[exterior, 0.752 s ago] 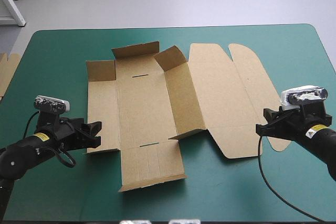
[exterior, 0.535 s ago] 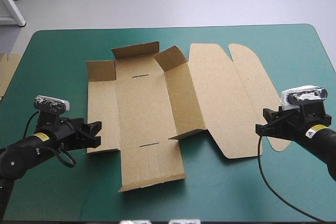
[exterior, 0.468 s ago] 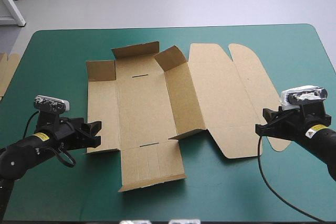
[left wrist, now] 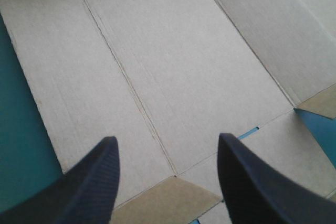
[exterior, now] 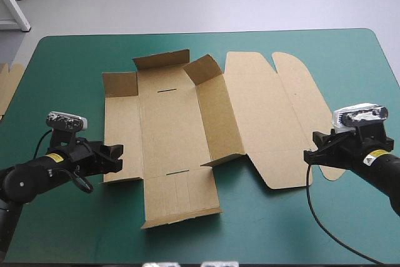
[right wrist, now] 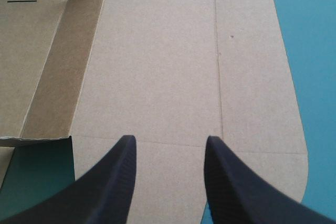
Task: Fold the box
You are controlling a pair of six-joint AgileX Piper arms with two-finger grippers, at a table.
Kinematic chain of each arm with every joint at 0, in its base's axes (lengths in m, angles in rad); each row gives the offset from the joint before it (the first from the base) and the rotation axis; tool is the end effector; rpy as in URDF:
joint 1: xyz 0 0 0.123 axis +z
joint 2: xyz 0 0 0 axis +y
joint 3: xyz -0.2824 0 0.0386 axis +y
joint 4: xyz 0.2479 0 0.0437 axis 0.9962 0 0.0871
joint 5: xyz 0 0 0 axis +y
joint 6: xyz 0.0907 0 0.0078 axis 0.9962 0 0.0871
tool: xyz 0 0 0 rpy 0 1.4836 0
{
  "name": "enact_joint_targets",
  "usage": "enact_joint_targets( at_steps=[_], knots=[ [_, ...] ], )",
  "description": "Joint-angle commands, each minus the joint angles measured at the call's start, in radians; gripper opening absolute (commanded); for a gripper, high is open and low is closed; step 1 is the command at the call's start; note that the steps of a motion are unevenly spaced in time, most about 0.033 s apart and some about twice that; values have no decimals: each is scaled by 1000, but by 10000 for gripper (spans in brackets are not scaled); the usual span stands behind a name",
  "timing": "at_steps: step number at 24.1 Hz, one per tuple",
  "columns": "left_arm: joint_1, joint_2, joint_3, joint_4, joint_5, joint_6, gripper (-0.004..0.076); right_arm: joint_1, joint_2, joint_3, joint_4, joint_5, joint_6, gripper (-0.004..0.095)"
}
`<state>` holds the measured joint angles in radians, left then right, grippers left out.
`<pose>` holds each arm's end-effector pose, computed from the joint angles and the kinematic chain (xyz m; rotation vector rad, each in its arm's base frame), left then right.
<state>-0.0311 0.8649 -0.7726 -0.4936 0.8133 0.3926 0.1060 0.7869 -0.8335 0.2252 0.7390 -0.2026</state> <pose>0.1582 -0.0363 0.3250 0.2559 2.2883 -0.4039 0.1458 0.0293 0.3551 -0.2389 2.1495 0.2042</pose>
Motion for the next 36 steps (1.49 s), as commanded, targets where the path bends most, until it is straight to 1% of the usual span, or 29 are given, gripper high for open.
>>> enact_joint_targets(
  at_steps=[1,5,11,15,18,19,20,22,23,25,27,30,32,36],
  knots=[
    [2,29,-27,-34,-65,5,402,-5,-9,10,2,-60,-12,387],
    [2,82,-27,-57,-78,0,402,-5,-6,80,7,-119,-12,387],
    [2,171,-27,-158,-85,45,403,-5,51,81,7,-147,10,388],
    [2,238,-27,-284,-82,116,403,-5,98,75,11,-151,10,388],
    [2,266,-27,-288,-68,123,403,-5,134,51,14,-129,18,388],
    [16,271,-27,-274,-36,123,403,-5,155,30,14,-117,18,393],
    [34,271,-27,-258,-19,114,403,-5,164,18,14,-108,18,396],
    [132,270,-27,-233,18,115,403,-5,190,-15,14,-89,21,402],
    [230,270,-27,-221,38,139,403,-5,205,-36,18,-80,30,402],
    [328,281,-27,-235,50,133,403,-5,227,-51,32,-74,32,402],
    [374,304,-27,-228,52,135,403,-5,240,-56,67,-74,21,402],
    [465,367,-27,-223,67,135,403,-5,254,-56,70,-59,8,402],
    [514,422,-27,-268,71,156,403,-5,254,-56,70,-59,7,402],
    [519,532,-27,-324,87,201,403,-5,256,-56,70,-59,7,402]
  ],
)
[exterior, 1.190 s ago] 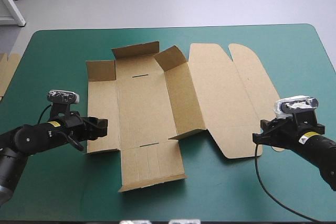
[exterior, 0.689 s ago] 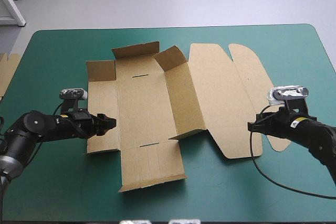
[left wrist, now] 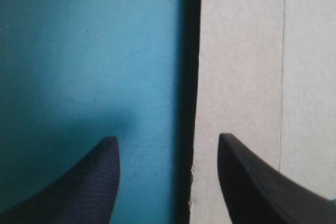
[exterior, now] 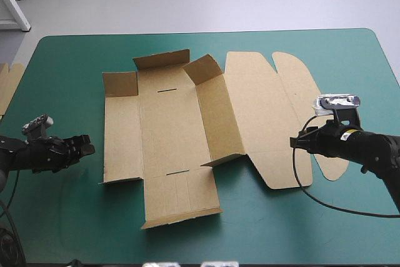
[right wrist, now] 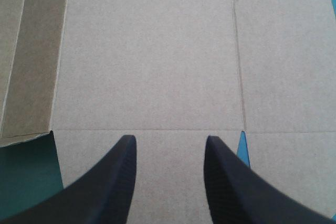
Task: Fold the box
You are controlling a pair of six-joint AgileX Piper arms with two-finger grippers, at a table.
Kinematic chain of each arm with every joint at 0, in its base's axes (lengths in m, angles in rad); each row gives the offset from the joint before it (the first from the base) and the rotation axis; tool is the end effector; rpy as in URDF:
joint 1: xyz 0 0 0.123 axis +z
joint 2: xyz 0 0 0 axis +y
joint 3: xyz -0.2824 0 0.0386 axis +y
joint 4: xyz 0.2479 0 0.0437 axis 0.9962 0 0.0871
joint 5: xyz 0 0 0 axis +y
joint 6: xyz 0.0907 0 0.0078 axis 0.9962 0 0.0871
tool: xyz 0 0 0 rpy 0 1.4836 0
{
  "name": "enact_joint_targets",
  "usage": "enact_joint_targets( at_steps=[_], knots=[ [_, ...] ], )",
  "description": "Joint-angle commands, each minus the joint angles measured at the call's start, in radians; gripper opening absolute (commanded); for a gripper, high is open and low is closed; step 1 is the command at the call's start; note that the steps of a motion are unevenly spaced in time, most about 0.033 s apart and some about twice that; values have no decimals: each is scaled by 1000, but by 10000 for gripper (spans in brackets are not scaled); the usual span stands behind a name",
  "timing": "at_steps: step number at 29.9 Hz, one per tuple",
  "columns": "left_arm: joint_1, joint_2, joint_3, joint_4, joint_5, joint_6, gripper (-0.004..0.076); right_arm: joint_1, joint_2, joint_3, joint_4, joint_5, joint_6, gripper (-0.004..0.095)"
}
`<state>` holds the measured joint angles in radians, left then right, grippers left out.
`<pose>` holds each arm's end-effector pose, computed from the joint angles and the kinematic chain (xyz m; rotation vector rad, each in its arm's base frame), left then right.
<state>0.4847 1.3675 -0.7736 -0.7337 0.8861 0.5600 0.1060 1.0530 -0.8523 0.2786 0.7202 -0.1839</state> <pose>0.2304 0.0679 0.2311 -0.4594 2.5906 -0.5971 0.2038 0.0383 0.3157 -0.1797 2.3790 0.2809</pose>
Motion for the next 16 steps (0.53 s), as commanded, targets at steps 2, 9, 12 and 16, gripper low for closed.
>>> enact_joint_targets(
  at_steps=[2,9,12,16],
  knots=[
    [4,77,-26,-138,35,68,403,-5,-11,-37,16,-40,-12,402],
    [4,232,-26,-307,94,201,403,-5,-11,-37,16,-36,-8,401],
    [2,290,-26,-364,167,260,403,-5,-11,-37,16,-34,-1,401],
    [-11,327,-26,-403,196,302,403,-5,-11,-37,16,-34,8,401]
  ],
)
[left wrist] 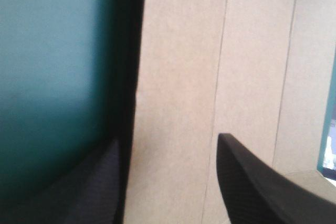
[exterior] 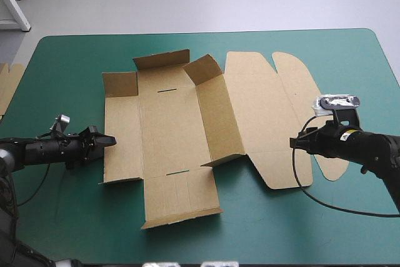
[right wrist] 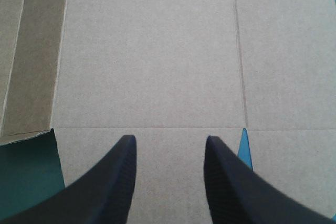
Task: Fold the box
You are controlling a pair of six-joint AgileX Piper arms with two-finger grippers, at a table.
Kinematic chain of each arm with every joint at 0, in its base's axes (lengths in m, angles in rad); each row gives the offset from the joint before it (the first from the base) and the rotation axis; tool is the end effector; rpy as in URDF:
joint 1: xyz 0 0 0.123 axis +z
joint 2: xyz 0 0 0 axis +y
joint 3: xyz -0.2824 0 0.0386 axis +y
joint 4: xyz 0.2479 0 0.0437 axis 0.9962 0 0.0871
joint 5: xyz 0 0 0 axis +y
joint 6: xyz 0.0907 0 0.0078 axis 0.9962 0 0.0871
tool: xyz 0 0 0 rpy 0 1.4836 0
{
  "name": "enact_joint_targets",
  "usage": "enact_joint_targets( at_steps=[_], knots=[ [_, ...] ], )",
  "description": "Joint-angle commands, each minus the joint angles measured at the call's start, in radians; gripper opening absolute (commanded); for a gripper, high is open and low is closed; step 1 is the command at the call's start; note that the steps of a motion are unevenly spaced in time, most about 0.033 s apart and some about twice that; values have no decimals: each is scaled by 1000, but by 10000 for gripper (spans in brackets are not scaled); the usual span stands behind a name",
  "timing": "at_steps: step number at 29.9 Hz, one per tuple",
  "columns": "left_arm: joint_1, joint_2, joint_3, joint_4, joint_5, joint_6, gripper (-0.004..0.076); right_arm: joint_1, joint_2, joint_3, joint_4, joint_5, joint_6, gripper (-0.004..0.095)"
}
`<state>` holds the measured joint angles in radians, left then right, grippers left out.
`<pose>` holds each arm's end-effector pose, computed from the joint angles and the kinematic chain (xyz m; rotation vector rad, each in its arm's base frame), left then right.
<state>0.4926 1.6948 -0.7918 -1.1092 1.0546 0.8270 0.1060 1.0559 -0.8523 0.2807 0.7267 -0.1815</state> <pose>0.2680 0.0633 0.1740 -0.5188 2.5318 -1.1610 0.2039 0.0386 0.3148 -0.1771 2.3884 0.2858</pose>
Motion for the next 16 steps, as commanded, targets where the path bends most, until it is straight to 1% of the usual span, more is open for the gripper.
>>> enact_joint_targets(
  at_steps=[1,4,6,12,16],
  knots=[
    [-29,0,-8,-32,27,42,403,-5,-13,-37,14,-41,9,401],
    [-70,0,-8,-57,56,56,402,-5,-13,-37,14,-41,13,401],
    [-115,0,-8,-58,53,64,402,-5,-13,-37,14,-41,13,401],
    [-197,-5,-8,-76,-13,66,396,-5,-13,-37,14,-37,13,401],
    [-197,-5,-10,-110,-41,71,354,-5,-13,-37,14,-34,13,401]
  ],
)
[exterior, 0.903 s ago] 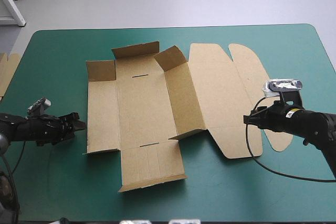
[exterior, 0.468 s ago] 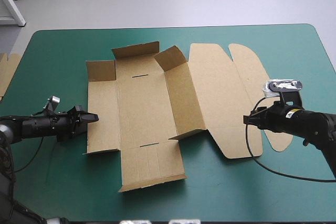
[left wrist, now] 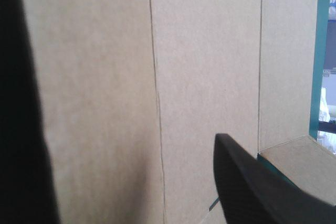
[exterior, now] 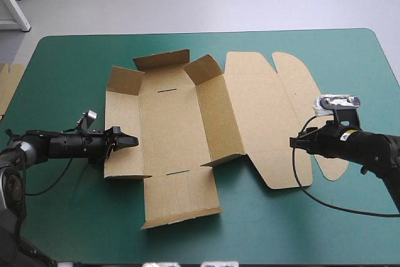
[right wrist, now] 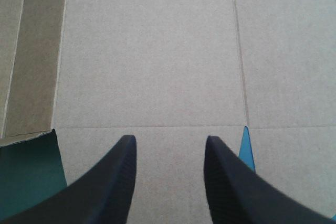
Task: Fold the box
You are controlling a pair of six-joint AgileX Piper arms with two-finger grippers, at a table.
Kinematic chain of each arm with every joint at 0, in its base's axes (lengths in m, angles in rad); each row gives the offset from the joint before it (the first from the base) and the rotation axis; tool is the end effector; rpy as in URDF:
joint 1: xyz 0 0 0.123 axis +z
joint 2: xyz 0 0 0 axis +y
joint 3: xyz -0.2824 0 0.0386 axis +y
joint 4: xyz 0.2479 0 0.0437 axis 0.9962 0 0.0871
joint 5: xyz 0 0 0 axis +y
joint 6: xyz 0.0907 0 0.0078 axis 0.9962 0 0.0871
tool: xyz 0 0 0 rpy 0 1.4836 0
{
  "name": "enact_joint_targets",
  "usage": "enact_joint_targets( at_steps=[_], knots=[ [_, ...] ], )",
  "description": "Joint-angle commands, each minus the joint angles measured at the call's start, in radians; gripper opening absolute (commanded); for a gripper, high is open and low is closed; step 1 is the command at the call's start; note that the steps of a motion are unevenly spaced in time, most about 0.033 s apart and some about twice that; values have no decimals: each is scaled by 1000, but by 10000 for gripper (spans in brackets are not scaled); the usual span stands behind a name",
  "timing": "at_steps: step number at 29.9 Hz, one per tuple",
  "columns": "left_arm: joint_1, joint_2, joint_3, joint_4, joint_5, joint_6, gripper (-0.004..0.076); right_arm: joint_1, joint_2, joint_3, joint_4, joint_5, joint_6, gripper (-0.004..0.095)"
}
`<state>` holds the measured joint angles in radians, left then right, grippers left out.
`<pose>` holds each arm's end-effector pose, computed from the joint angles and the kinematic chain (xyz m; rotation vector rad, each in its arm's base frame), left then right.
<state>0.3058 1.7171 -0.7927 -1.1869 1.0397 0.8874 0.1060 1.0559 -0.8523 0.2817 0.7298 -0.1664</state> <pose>0.2818 0.0126 0.1713 -0.2997 2.5621 -1.2417 0.2037 0.0387 0.3146 -0.1593 2.3935 0.2945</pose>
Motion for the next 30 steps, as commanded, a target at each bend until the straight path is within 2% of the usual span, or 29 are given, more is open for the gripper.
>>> enact_joint_targets(
  at_steps=[1,6,9,11,12,17,20,24,30],
  knots=[
    [-10,-27,-13,-31,-31,11,345,-5,-13,-37,13,-37,-2,401],
    [-10,-27,-34,-38,-31,11,267,-5,-13,-37,13,-36,-2,401],
    [-10,-27,-36,-53,-34,11,138,-5,-13,-37,13,-32,-2,401],
    [-10,-27,-36,-63,-34,36,11,-5,-13,-37,13,-29,-2,401],
    [-10,-27,-36,-68,-34,50,-8,-5,-13,-37,13,-27,-2,401],
    [-10,-27,-40,-30,-31,62,-10,-5,-13,-37,11,-25,-2,401],
    [-10,-27,-81,38,5,51,-10,-5,-13,-37,9,-25,-2,401],
    [-10,-27,-185,107,75,48,-10,-5,-13,-37,9,-25,-4,401],
    [-33,-15,-405,318,204,-45,-10,-5,-13,-37,9,-31,-6,401]
  ],
)
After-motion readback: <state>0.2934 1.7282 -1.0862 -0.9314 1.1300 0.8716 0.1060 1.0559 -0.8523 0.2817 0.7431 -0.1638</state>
